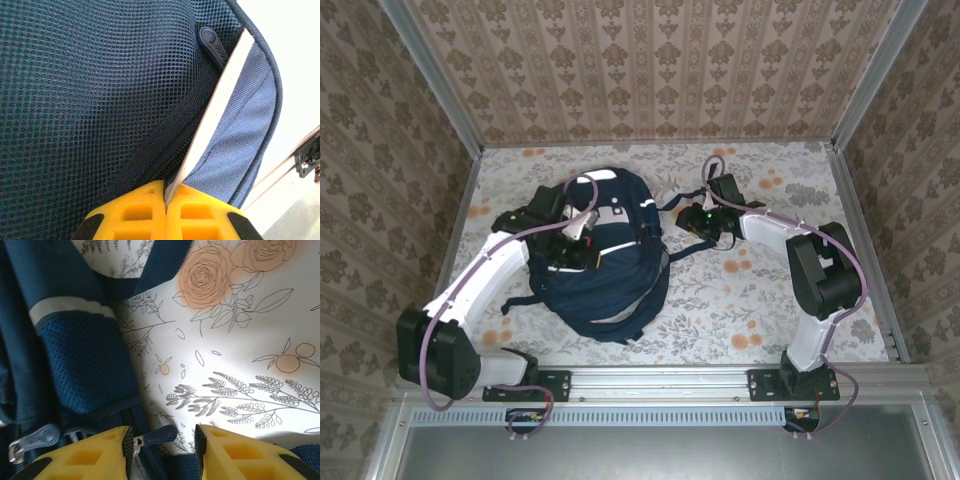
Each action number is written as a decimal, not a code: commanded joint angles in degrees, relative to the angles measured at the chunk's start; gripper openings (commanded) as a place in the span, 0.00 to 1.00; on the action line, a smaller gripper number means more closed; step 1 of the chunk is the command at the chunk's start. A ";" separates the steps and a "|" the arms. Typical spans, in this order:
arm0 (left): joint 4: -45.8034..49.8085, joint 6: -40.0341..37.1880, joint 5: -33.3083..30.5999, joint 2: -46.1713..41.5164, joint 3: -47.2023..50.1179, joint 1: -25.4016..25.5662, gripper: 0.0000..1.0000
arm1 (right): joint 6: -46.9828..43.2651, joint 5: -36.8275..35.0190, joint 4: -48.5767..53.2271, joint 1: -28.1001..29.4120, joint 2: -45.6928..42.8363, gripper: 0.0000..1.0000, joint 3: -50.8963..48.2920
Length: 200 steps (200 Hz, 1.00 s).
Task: Pack the student bag
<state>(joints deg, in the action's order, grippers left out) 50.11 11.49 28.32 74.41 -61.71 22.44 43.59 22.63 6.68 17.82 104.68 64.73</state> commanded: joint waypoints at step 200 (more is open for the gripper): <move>-2.51 2.95 3.29 0.25 8.97 -1.78 0.00 | 29.58 13.88 -11.73 -2.37 11.38 0.50 -0.16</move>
<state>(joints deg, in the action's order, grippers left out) 45.30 12.91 31.77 74.74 -53.95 21.32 55.51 30.35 2.52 15.05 115.68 68.40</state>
